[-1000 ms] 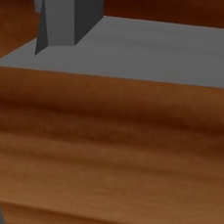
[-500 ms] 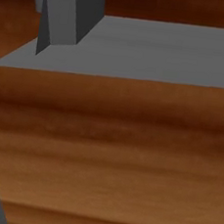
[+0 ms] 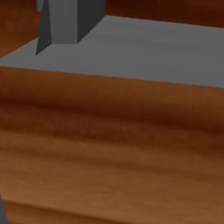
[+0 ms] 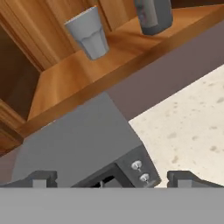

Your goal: There is a bowl on the dining counter. Grab a lemon wedge from the fridge and place it in the bowl. Then get the liquor bottle and glass cup from the cabinet and place them next to the bowl.

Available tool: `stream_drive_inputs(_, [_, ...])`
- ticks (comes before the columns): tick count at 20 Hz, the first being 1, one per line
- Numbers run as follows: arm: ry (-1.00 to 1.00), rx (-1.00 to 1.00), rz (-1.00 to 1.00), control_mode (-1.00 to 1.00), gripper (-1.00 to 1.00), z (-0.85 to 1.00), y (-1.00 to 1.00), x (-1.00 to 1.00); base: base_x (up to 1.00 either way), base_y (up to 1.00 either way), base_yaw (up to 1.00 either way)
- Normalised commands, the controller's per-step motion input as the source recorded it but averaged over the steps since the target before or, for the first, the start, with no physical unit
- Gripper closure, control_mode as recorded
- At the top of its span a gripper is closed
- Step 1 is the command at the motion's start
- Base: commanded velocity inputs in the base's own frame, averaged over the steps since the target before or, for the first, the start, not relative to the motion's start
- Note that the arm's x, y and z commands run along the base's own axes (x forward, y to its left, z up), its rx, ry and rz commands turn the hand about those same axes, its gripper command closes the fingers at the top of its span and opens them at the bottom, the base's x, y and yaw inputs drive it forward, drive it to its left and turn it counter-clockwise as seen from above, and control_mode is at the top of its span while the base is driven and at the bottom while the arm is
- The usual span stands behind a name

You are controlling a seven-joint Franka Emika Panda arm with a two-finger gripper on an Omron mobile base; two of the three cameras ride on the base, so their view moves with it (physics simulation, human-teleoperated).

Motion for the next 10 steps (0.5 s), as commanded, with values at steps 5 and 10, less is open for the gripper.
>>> stream_drive_inputs(5, [-0.23,-0.1,-0.07,-1.0,-1.0,0.59,-0.14,0.62,0.0,0.0,0.0])
stream_drive_inputs(10, [-0.12,-0.2,-0.06,-1.0,-1.0,0.64,-0.33,0.37,0.0,0.0,0.0])
